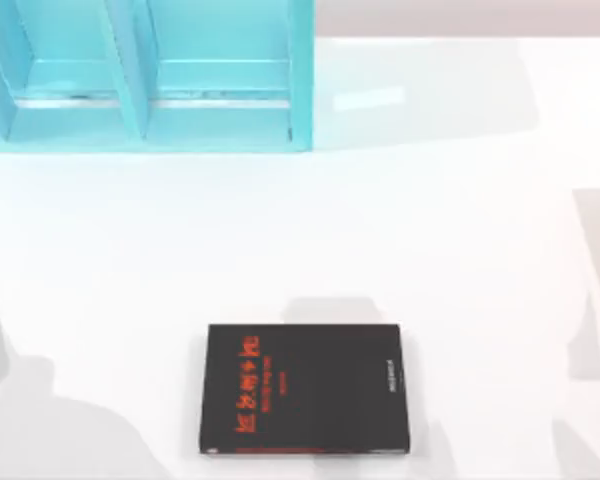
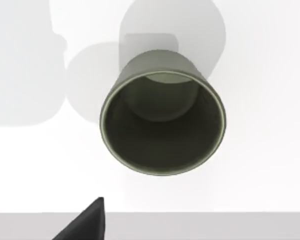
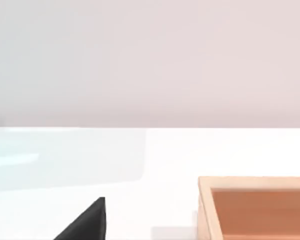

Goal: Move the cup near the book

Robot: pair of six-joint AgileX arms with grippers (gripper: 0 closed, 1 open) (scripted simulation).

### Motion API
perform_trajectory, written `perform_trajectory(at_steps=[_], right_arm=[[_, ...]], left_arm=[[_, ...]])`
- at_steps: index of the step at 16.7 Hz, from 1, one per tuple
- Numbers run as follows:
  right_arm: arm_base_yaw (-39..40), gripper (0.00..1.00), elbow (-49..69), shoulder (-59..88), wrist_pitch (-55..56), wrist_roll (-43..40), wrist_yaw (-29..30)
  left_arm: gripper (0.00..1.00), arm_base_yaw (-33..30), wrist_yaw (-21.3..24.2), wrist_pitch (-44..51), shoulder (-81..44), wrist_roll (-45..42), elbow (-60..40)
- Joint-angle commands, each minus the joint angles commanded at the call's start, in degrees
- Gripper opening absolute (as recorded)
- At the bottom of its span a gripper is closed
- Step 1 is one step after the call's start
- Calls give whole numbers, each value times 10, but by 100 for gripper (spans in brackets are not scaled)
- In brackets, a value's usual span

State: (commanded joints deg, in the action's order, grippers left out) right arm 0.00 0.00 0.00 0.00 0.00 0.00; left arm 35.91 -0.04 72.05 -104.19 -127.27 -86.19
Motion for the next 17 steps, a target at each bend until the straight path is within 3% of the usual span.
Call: perform_trajectory(at_steps=[6, 14, 17], right_arm=[[0, 100, 0, 0, 0, 0, 0], [0, 100, 0, 0, 0, 0, 0], [0, 100, 0, 0, 0, 0, 0]], left_arm=[[100, -2, 0, -10, -1, 1, 10], [100, 1, 0, -194, -50, -2, 141], [100, 2, 0, -218, -57, -3, 161]])
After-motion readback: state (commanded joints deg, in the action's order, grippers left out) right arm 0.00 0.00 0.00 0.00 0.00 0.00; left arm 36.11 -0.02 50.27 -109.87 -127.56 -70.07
